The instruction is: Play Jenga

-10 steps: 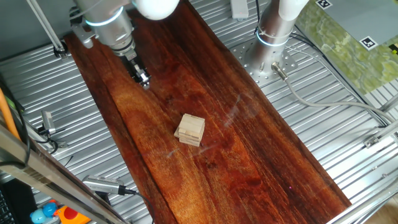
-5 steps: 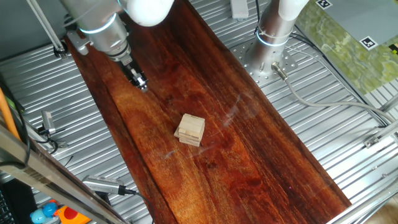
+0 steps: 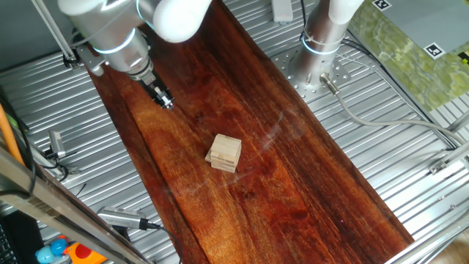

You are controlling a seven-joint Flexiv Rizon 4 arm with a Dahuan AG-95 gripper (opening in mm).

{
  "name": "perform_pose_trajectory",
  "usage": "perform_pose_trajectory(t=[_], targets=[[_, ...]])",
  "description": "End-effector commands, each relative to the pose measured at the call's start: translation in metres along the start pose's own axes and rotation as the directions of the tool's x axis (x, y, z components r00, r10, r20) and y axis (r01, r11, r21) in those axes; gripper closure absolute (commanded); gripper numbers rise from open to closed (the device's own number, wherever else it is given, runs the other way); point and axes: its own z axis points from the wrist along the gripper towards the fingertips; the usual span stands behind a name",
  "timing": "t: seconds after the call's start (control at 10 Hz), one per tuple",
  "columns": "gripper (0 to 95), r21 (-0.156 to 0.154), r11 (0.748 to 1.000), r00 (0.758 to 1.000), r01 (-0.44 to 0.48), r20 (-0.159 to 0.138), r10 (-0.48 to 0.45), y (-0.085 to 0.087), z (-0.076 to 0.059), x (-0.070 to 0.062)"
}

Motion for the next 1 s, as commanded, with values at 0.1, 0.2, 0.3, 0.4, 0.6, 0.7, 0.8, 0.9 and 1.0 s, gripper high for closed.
perform_pose_trajectory(t=[0.1, 0.2, 0.3, 0.4, 0.6, 0.7, 0.8, 0.9, 1.0], targets=[[95.0, -0.004, 1.0, 0.999, -0.011, -0.038, 0.011, 0.001, 0.001, -0.005], [95.0, 0.005, 1.0, 0.999, -0.018, -0.042, 0.019, 0.004, 0.002, -0.007], [95.0, 0.011, 1.0, 0.999, -0.021, -0.043, 0.021, 0.006, 0.003, -0.007], [95.0, 0.014, 1.0, 0.999, -0.025, -0.043, 0.026, 0.009, 0.005, -0.007], [95.0, 0.015, 0.999, 0.998, -0.035, -0.043, 0.036, 0.013, 0.006, -0.008], [95.0, 0.018, 0.999, 0.998, -0.037, -0.043, 0.038, 0.014, 0.008, -0.008], [95.0, 0.016, 0.999, 0.998, -0.039, -0.043, 0.039, 0.014, 0.01, -0.009], [95.0, 0.017, 0.999, 0.998, -0.042, -0.047, 0.043, 0.015, 0.012, -0.011], [95.0, 0.016, 0.999, 0.998, -0.044, -0.051, 0.045, 0.016, 0.013, -0.012]])
